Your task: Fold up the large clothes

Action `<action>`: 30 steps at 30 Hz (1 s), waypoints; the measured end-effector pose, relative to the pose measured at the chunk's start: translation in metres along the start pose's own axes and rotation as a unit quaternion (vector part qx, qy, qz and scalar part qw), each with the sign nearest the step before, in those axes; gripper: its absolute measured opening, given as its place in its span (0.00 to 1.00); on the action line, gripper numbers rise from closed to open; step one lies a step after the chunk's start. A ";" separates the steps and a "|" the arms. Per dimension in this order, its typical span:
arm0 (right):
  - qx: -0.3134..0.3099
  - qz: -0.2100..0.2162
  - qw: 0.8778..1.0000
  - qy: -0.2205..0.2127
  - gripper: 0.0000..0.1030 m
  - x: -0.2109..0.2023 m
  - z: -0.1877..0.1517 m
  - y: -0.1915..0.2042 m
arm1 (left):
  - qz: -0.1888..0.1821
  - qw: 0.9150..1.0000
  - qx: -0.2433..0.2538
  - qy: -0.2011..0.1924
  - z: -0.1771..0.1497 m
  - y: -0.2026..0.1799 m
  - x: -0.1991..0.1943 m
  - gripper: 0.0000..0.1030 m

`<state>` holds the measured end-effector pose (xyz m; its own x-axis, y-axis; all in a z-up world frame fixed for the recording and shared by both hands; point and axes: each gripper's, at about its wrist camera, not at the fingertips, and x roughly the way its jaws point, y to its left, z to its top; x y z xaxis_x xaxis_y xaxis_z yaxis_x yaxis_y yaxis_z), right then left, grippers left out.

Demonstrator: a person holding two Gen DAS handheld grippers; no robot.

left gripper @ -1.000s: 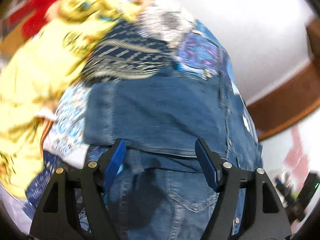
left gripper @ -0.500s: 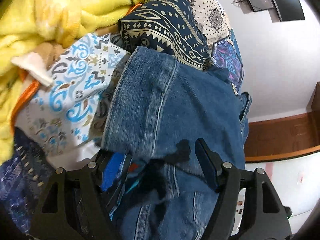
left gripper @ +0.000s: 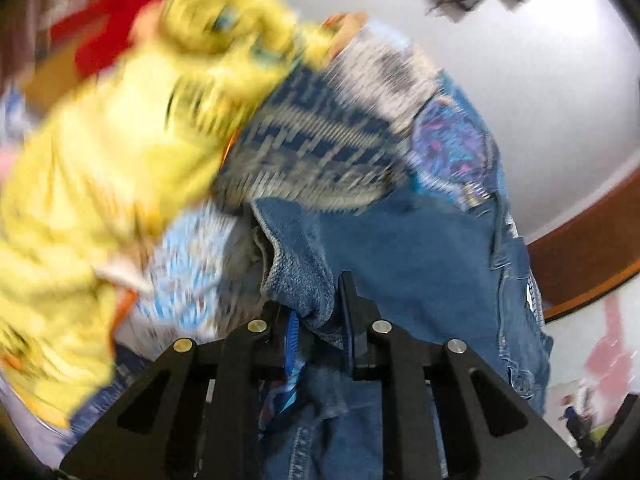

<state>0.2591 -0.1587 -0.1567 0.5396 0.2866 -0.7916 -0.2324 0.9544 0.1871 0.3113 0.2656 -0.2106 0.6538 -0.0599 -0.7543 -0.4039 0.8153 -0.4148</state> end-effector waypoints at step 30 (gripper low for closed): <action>0.142 -0.068 0.987 -0.037 1.00 -0.057 -0.051 -0.151 | -0.129 0.924 0.352 0.071 -0.136 -0.386 0.055 0.14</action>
<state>0.2219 -0.3239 -0.1695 0.6095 0.1504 -0.7784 0.0761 0.9662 0.2463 0.4163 -0.1309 -0.1613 0.5594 -0.3383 -0.7568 0.3024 0.9333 -0.1937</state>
